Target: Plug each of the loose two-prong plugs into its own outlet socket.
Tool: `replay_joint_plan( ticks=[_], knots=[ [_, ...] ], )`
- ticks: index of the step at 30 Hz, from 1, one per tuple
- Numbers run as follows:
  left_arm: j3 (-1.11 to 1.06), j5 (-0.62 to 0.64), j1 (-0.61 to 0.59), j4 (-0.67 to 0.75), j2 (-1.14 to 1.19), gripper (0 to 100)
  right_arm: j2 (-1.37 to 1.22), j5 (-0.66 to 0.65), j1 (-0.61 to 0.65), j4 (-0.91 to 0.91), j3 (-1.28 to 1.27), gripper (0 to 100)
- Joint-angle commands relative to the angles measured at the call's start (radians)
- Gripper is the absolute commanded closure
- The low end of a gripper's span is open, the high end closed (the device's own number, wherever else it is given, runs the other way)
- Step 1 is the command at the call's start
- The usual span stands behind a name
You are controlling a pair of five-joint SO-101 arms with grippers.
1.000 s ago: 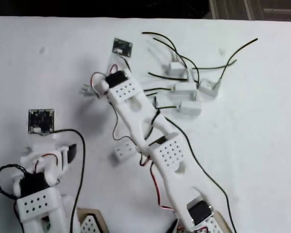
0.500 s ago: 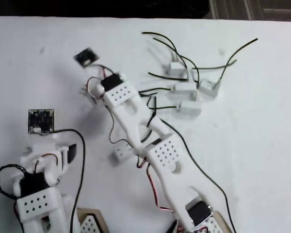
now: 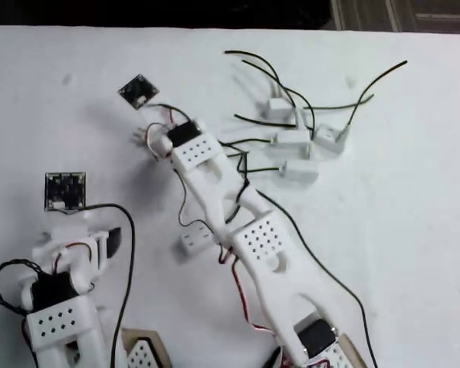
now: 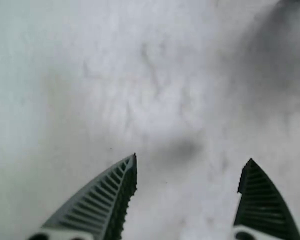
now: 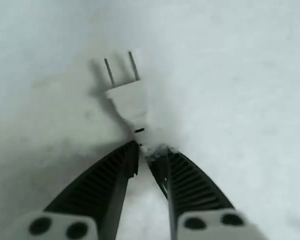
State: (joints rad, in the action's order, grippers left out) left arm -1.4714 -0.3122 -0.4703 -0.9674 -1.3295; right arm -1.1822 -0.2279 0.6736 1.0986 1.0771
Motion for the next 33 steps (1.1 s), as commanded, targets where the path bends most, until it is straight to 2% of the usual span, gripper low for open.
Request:
replay_joint_plan(
  ticks=[1,7,15,25,33],
  knots=[
    [0.006,-0.009,-0.01,-0.003,-0.015,68,0.025,-0.008,0.018,0.027,0.038,98.0],
    [0.006,-0.009,-0.01,-0.003,-0.015,68,0.087,-0.008,0.016,0.124,0.21,98.1],
    [0.006,-0.009,-0.01,-0.003,-0.015,68,0.122,0.005,0.015,0.216,0.601,98.1],
    [0.006,-0.009,-0.01,-0.003,-0.015,68,0.305,0.005,0.018,0.22,0.586,98.1],
    [0.006,-0.009,-0.01,-0.003,-0.015,68,0.472,-0.008,0.015,0.527,0.586,98.1]
  ],
)
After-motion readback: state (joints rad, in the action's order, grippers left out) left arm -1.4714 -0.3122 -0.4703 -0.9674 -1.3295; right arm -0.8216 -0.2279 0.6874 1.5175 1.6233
